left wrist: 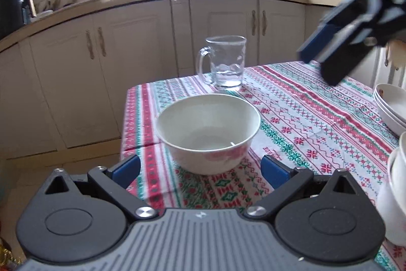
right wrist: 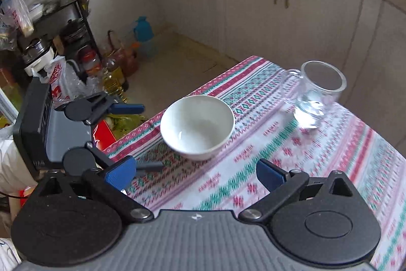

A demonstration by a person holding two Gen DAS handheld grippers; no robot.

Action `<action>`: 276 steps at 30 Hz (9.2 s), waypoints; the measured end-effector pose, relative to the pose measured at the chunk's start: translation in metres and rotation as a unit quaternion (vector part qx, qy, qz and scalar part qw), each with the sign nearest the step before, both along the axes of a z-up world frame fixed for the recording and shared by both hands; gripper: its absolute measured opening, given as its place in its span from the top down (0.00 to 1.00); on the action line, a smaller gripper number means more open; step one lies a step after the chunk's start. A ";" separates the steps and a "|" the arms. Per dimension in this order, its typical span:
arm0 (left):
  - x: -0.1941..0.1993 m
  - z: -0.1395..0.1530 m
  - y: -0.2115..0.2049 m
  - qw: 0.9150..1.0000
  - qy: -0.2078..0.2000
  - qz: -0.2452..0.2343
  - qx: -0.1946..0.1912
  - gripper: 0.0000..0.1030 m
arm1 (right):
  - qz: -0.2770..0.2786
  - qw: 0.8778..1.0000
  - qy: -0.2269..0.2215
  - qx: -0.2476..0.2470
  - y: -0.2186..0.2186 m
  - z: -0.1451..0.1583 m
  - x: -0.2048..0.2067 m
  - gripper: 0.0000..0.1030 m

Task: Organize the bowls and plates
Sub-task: 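Reach the right tool to the last floral bowl and grasp its rim, then lift the bowl with the right tool and carry it over the nested bowls, then lower the bowl into the nested bowls and open the right tool, then grasp the three-bowl stack from opposite sides with the left tool while the right tool grips it, then lift the bowl stack with both tools and carry it over the plate stack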

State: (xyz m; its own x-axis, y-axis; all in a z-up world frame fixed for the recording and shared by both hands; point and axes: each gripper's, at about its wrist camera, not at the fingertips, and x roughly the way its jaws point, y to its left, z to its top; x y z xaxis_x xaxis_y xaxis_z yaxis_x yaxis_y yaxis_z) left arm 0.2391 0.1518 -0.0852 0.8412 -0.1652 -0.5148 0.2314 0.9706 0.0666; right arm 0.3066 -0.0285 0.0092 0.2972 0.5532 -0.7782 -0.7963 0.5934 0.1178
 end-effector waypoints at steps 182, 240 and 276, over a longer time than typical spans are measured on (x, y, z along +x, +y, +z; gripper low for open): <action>-0.103 0.004 -0.100 0.973 0.093 -0.207 0.036 0.03 | -0.017 0.994 -0.078 -0.071 -0.106 -0.077 -0.178 0.00; -0.058 0.009 -0.097 0.892 0.115 -0.433 0.061 0.14 | 0.134 0.987 -0.034 -0.086 -0.083 -0.065 -0.156 0.16; -0.052 0.059 -0.176 0.887 0.083 -0.449 0.064 0.14 | 0.108 0.989 -0.072 -0.066 -0.161 -0.020 -0.160 0.15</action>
State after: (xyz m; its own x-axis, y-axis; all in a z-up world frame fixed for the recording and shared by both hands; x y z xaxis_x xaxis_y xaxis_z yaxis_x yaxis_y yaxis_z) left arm 0.1870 -0.0240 -0.0257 0.3108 -0.6617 -0.6823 0.9245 0.3771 0.0555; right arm 0.1465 -0.1891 -0.0112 0.2968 0.5127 -0.8056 -0.9090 0.4103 -0.0738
